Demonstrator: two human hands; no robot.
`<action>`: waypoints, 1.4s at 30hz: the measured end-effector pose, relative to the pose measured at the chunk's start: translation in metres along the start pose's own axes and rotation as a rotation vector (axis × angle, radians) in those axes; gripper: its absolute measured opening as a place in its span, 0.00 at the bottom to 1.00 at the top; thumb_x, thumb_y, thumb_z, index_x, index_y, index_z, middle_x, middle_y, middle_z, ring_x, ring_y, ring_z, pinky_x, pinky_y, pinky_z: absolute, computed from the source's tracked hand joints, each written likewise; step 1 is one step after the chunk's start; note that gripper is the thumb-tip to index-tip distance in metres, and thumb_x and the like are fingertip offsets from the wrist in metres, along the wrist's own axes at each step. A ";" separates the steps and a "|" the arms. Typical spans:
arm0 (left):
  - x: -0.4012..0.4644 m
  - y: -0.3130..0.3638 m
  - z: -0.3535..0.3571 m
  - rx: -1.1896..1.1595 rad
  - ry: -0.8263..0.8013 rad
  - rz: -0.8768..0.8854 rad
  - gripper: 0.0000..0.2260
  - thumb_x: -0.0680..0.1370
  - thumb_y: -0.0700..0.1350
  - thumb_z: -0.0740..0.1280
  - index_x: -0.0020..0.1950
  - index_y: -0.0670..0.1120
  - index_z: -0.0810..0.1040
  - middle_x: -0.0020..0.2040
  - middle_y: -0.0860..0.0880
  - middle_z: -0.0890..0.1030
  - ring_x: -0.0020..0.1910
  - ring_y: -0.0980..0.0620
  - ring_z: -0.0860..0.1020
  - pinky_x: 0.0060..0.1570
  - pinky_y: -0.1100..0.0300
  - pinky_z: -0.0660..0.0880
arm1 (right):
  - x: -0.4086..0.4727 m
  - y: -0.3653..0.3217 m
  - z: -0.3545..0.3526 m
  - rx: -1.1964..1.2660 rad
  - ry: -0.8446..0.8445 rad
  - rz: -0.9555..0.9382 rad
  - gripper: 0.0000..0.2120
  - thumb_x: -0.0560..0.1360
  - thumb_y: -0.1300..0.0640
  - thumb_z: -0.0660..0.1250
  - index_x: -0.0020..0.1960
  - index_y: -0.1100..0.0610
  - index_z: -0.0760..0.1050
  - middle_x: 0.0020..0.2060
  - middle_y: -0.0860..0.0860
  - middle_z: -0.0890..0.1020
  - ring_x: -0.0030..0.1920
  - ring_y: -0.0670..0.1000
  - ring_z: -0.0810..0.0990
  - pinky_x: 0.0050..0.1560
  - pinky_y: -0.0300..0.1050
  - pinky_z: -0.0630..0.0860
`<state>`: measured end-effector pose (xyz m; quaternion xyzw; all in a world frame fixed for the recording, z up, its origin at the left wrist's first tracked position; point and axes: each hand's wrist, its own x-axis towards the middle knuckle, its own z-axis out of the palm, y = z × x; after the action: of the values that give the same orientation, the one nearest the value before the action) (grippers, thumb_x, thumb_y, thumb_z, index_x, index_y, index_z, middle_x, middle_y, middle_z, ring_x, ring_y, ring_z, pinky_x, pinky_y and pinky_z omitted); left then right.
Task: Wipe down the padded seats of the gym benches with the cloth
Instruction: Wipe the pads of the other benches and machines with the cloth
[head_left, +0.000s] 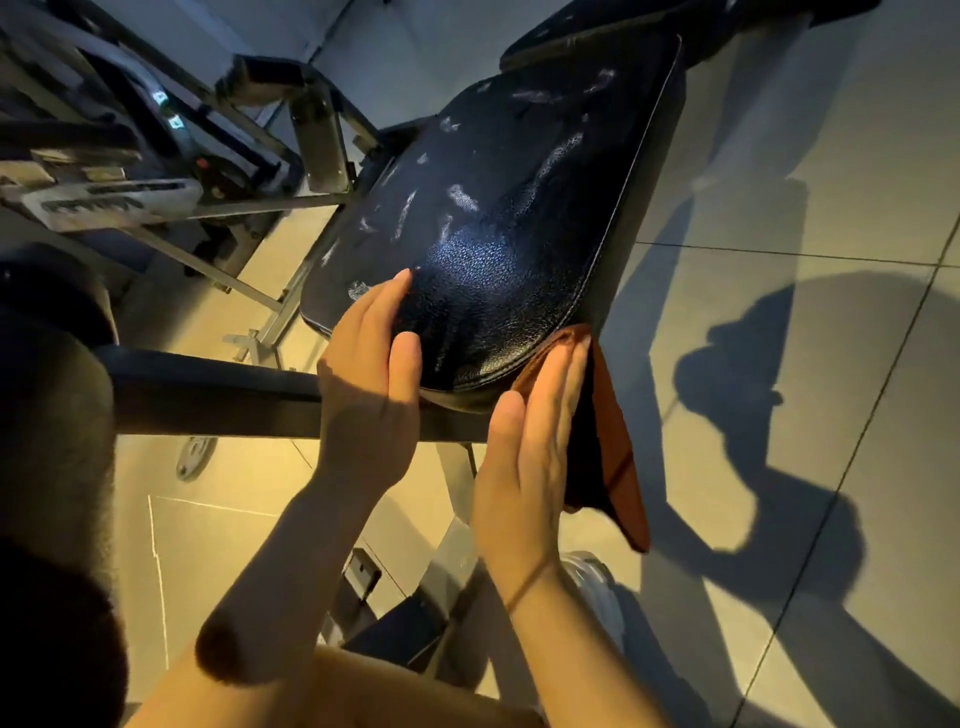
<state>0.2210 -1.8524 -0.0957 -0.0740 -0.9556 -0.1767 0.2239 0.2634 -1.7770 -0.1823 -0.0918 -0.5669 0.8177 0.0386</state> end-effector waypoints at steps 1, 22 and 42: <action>-0.001 -0.002 -0.002 0.007 -0.004 -0.009 0.19 0.81 0.45 0.51 0.71 0.51 0.64 0.67 0.50 0.72 0.68 0.52 0.70 0.68 0.48 0.68 | 0.005 -0.010 -0.004 0.060 0.025 -0.045 0.24 0.83 0.49 0.47 0.77 0.46 0.42 0.74 0.33 0.44 0.75 0.32 0.42 0.72 0.27 0.42; -0.066 -0.008 -0.024 0.130 -0.151 0.154 0.23 0.80 0.52 0.59 0.71 0.41 0.68 0.67 0.43 0.72 0.68 0.57 0.65 0.65 0.57 0.65 | 0.010 -0.015 -0.021 -0.038 0.250 -0.134 0.23 0.80 0.63 0.62 0.74 0.57 0.66 0.72 0.50 0.70 0.73 0.46 0.65 0.69 0.30 0.59; -0.028 0.115 0.010 -0.571 -0.148 -0.232 0.18 0.70 0.51 0.74 0.57 0.45 0.80 0.48 0.51 0.82 0.41 0.59 0.81 0.43 0.70 0.75 | 0.019 -0.121 -0.073 0.560 0.056 0.091 0.21 0.81 0.66 0.54 0.56 0.44 0.79 0.58 0.41 0.82 0.61 0.43 0.79 0.64 0.50 0.74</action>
<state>0.2669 -1.7440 -0.0821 -0.0370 -0.8833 -0.4561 0.1021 0.2541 -1.6635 -0.0960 -0.1253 -0.3131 0.9405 0.0412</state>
